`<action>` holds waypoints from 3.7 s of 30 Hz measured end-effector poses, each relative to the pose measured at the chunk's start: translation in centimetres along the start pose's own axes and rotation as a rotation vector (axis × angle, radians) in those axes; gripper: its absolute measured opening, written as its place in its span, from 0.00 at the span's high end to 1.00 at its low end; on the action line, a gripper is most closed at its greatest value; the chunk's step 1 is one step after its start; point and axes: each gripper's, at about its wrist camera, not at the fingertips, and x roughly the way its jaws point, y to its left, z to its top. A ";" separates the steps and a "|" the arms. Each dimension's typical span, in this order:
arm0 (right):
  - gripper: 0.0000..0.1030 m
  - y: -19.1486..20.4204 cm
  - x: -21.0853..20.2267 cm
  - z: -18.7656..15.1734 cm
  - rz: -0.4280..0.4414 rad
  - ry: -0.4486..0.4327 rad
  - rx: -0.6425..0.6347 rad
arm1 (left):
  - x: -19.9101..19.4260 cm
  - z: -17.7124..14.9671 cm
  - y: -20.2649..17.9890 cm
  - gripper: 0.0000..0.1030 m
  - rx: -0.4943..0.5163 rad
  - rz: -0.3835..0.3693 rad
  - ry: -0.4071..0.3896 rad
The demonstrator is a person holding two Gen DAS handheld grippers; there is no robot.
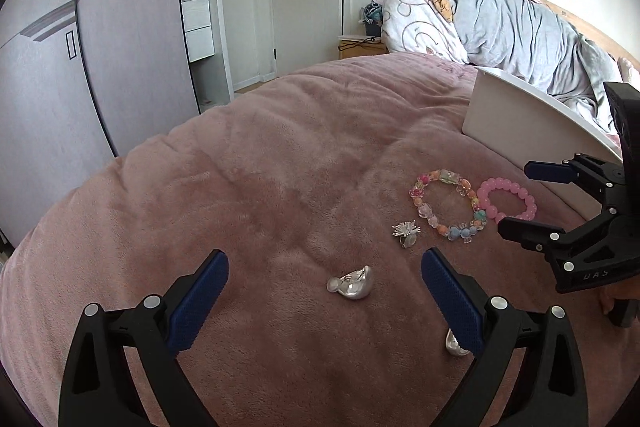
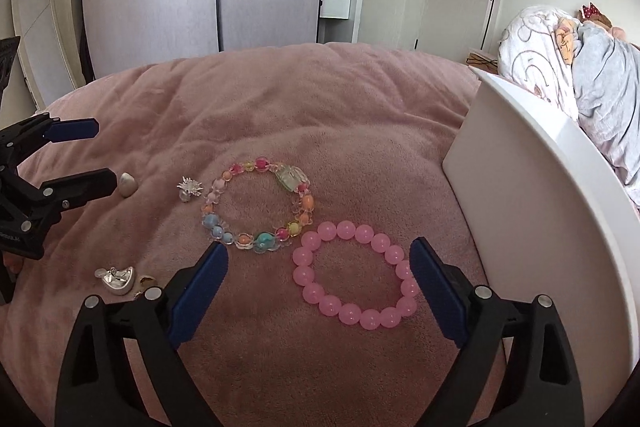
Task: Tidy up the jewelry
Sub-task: 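Move both tools back to the jewelry on the bed, then grasp the silver charm with left tool while right tool grasps pink bracelet, then carry charm and pink bracelet into the white box and open both tools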
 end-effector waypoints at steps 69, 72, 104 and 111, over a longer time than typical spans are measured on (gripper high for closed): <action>0.88 -8.3 -16.1 5.2 0.206 -0.290 0.243 | -7.1 8.4 -8.3 0.70 -0.008 -0.135 -0.057; 0.88 -9.3 -16.7 5.3 0.192 -0.301 0.240 | -7.3 10.4 -9.7 0.70 0.025 -0.142 -0.067; 0.88 -23.6 -18.0 0.8 0.061 -0.284 0.401 | 4.6 19.8 -26.3 0.70 0.125 -0.250 0.103; 0.88 -24.7 -16.4 0.4 0.029 -0.240 0.405 | 8.8 21.2 -29.2 0.70 0.181 -0.204 0.187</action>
